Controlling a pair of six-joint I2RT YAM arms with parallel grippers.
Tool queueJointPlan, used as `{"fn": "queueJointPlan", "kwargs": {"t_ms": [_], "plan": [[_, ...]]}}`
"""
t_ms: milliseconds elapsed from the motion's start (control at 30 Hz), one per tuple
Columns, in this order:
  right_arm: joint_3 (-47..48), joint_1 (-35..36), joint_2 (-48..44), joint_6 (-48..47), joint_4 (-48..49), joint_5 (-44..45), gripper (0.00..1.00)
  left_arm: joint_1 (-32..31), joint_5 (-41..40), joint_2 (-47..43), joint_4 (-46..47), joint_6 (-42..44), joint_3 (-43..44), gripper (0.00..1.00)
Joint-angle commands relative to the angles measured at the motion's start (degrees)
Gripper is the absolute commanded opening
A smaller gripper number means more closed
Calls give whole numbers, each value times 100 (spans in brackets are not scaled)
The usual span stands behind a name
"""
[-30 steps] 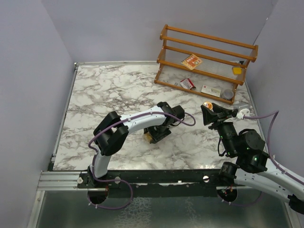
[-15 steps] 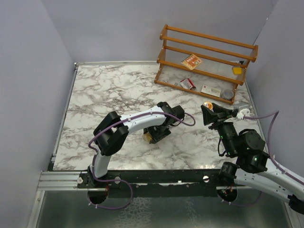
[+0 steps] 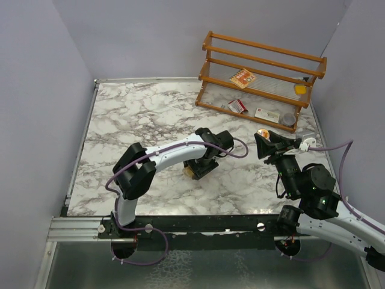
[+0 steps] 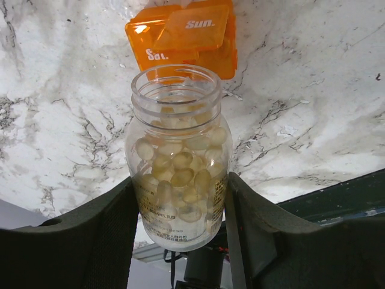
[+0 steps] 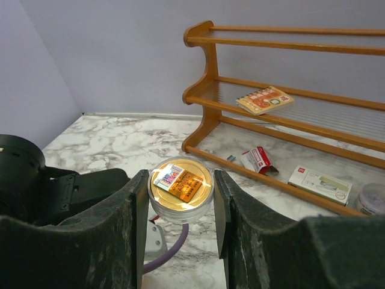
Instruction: Sort the pills into containers
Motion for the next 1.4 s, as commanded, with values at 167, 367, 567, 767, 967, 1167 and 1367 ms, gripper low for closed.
{"fn": "queueJointPlan", "kwargs": {"t_ms": [167, 367, 567, 767, 967, 1167, 1367], "plan": [[23, -3, 56, 45, -140, 13, 1, 21, 211, -882, 557, -260, -593, 0], [54, -1, 144, 51, -142, 1, 1, 14, 232, -1624, 1015, -504, -1071, 0], [155, -7, 350, 92, -196, -99, 1, -12, 128, -2691, 1921, -765, -1809, 0], [303, -1, 587, 122, -188, -354, 1, -22, -22, -3975, 3146, -940, -2758, 0], [578, 1, 938, 106, -165, -780, 1, -49, -99, -5067, 4132, -1022, -3560, 0], [814, -6, 1099, 66, -52, -1375, 1, -82, 14, -6242, 5717, -827, -4676, 0], [899, -6, 959, 17, 346, -2762, 1, -93, 100, -7421, 7623, -543, -5982, 0]]}}
